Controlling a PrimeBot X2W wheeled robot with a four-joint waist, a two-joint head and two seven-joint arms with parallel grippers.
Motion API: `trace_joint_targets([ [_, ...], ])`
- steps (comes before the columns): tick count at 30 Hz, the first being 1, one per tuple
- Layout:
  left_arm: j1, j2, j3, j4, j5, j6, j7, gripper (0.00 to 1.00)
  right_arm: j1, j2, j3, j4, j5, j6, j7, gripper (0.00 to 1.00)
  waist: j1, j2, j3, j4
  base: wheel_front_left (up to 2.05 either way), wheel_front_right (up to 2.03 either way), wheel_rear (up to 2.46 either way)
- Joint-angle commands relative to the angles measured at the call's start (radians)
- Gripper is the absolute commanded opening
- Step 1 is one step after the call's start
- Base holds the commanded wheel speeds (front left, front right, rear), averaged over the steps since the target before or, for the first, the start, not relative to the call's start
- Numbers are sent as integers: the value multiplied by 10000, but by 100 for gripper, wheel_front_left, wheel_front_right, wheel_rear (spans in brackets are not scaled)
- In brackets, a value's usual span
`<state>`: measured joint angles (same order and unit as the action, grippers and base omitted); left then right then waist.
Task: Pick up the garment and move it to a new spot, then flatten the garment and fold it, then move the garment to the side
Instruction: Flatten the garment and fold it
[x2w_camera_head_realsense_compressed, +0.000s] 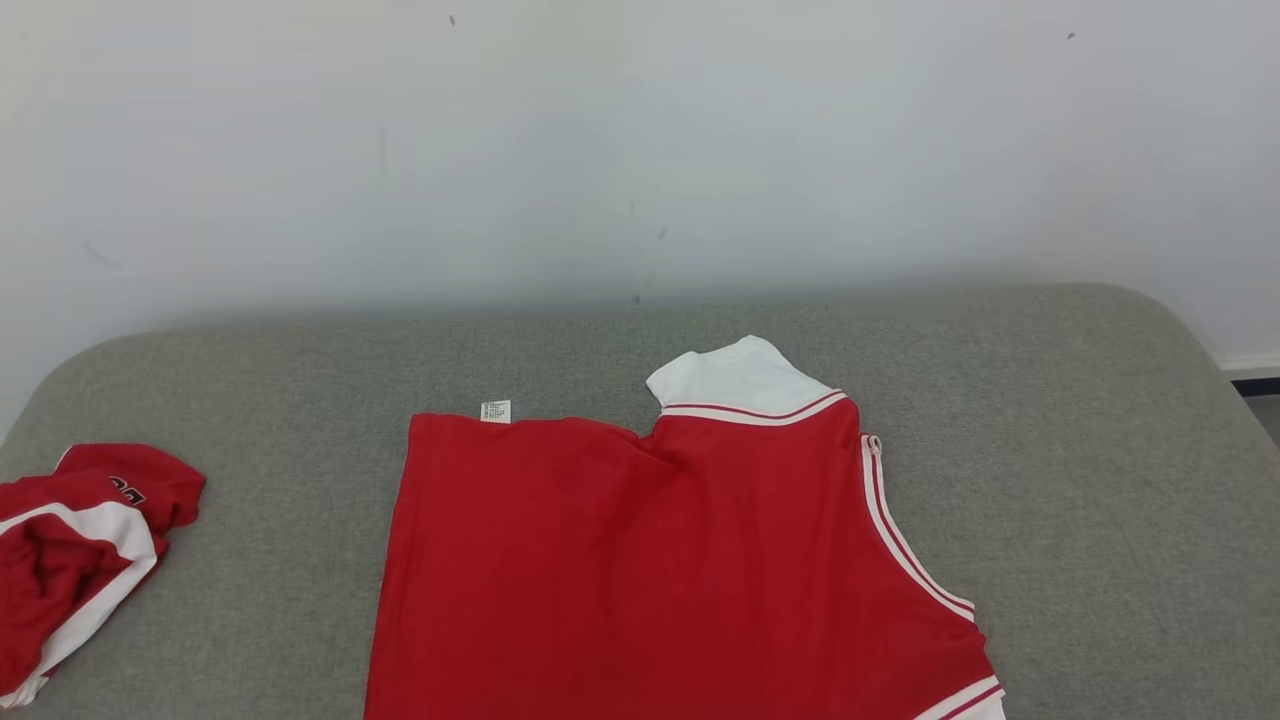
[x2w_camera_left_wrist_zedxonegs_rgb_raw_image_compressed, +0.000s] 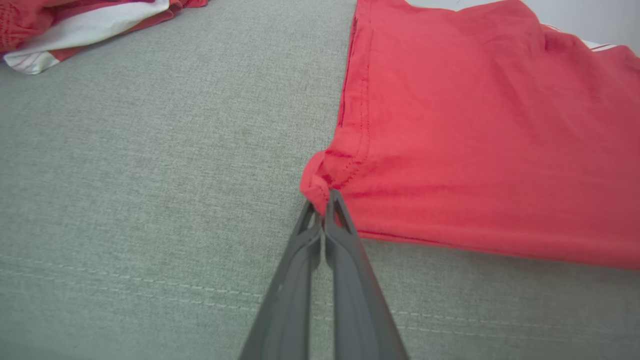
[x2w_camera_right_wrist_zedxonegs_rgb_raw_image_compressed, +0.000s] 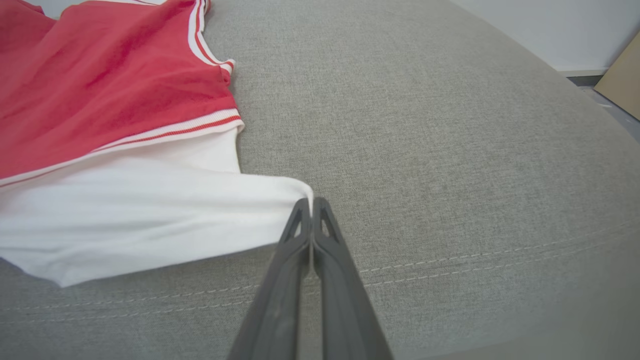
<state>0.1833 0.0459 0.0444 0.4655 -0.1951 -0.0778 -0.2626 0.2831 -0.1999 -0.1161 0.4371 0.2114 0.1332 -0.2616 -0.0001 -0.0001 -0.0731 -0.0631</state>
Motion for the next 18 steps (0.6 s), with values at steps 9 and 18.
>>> trace_joint_targets([
  [9, -463, 69, -107, -629, 195, 8, -32, 0, -463, -244, 306, -1999, 254, -45, -45, 0, 1, 1, 335, 162, 0, 0, 0],
  [18, -1435, 64, -449, -828, 429, -17, -32, 0, -1815, -451, 432, -2718, 421, -40, -45, 0, 1, 1, 863, 427, 0, 0, 0],
])
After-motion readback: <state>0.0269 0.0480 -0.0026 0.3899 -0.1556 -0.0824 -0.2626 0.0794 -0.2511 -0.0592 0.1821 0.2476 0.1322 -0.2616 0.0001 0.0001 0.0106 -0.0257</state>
